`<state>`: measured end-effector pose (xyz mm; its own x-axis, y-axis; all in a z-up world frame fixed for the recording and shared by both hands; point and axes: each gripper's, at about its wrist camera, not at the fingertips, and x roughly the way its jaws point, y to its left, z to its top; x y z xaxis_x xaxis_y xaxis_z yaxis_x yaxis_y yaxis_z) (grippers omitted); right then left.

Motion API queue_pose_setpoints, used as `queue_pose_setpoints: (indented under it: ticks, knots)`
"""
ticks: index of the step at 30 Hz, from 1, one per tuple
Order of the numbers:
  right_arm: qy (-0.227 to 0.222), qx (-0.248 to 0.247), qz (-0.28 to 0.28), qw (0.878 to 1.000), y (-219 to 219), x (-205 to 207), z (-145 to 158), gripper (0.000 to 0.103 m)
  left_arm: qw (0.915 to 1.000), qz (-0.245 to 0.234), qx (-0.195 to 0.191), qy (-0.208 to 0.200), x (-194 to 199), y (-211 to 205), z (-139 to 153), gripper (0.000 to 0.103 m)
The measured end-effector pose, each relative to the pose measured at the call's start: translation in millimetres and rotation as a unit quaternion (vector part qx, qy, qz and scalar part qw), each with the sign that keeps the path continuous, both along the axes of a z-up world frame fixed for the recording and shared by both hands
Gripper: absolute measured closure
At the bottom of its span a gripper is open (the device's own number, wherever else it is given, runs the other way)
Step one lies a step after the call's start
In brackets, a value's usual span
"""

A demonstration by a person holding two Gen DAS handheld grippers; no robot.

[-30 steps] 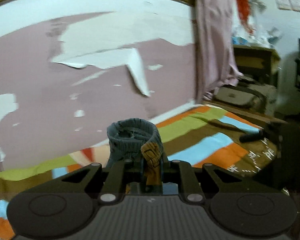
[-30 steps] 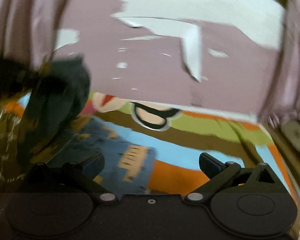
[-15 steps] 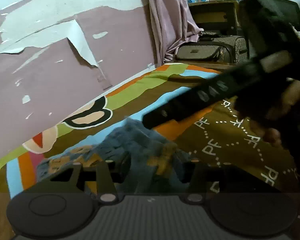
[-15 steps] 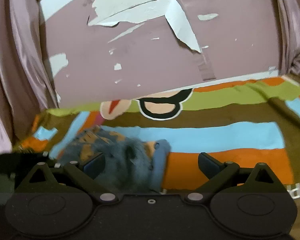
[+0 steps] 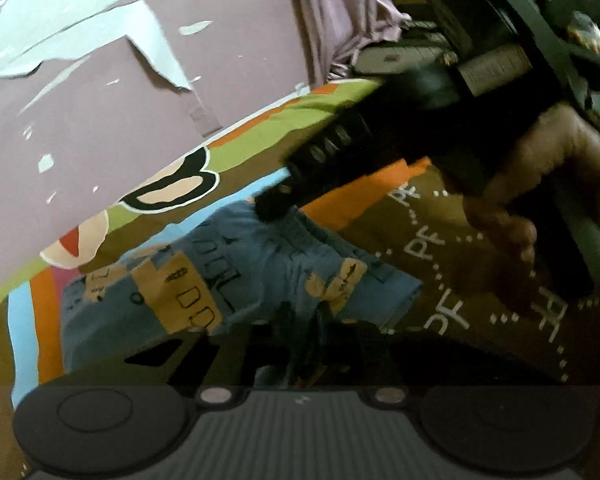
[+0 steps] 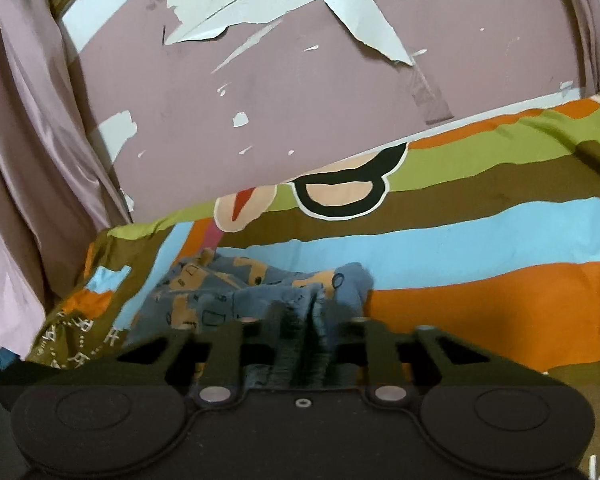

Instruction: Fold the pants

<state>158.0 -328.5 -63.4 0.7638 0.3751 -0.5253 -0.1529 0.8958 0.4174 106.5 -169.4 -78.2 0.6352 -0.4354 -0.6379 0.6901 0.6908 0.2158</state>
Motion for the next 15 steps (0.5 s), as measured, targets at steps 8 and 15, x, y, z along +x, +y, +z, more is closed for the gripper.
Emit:
queue_pose_setpoints:
  ticks: [8,15]
  knots:
    - [-0.009,-0.019,-0.015,1.0,-3.3,-13.5,17.6,0.093,0.9993,-0.025,-0.028,-0.007,-12.7,5.4,17.3,0.096]
    - [0.016,-0.097,-0.03,0.995,9.6,-20.8,11.9,0.076,0.9953,-0.016,-0.057,0.077,-0.1,22.3,11.9,0.088]
